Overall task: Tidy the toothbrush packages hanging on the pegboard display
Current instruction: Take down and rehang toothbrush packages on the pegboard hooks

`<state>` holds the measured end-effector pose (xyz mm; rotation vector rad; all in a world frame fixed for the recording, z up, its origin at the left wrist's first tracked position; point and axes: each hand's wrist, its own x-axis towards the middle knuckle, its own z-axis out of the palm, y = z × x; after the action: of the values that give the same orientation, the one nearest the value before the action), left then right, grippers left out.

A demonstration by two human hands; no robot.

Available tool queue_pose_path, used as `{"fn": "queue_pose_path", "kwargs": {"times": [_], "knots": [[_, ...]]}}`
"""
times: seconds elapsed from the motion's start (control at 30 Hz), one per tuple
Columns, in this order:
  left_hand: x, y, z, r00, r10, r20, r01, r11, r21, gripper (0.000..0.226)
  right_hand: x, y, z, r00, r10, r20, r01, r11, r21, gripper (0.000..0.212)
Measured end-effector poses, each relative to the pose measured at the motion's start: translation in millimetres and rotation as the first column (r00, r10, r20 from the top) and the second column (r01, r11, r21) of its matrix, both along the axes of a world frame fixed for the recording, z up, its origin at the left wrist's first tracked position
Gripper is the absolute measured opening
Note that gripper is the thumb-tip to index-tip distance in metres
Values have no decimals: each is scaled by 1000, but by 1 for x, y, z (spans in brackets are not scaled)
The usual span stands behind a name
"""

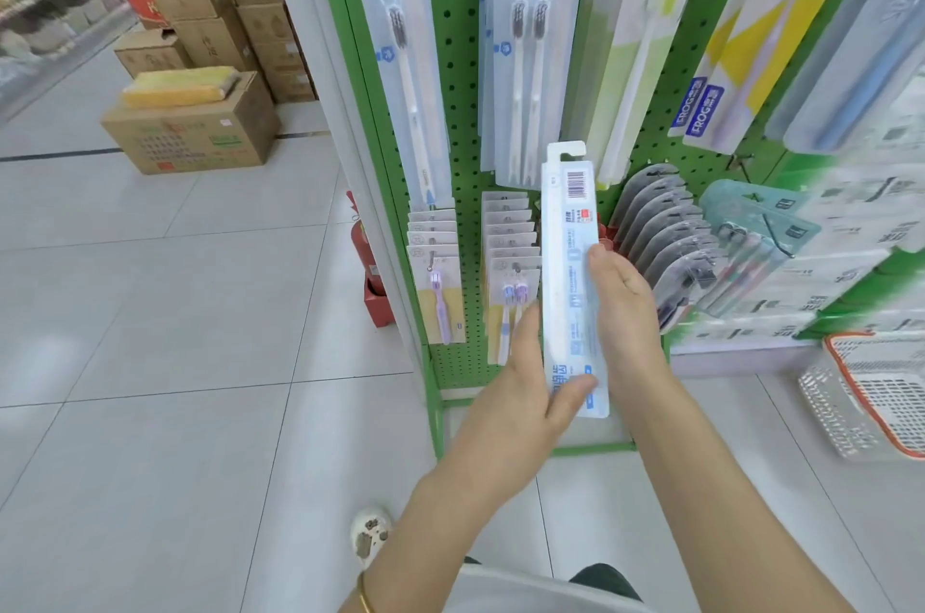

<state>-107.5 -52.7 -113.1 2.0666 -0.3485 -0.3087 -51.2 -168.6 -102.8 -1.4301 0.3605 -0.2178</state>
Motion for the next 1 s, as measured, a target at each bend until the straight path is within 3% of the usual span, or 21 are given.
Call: {"fn": "queue_pose_path", "kwargs": {"times": [0.17, 0.33, 0.83, 1.0], "knots": [[7, -1, 4, 999, -45, -18, 46, 995, 83, 94, 6, -5, -1, 1000, -23, -3, 23, 999, 25, 26], [12, 3, 12, 997, -64, -42, 70, 984, 165, 102, 7, -4, -3, 999, -28, -23, 28, 1000, 3, 29], [20, -2, 16, 986, -65, -155, 94, 977, 193, 99, 0, 1, -4, 1000, 2, 1, -2, 1000, 30, 27], [19, 2, 23, 980, -96, -172, 135, 963, 233, 88, -2, -4, -2, 999, 42, -20, -40, 994, 99, 23]]}}
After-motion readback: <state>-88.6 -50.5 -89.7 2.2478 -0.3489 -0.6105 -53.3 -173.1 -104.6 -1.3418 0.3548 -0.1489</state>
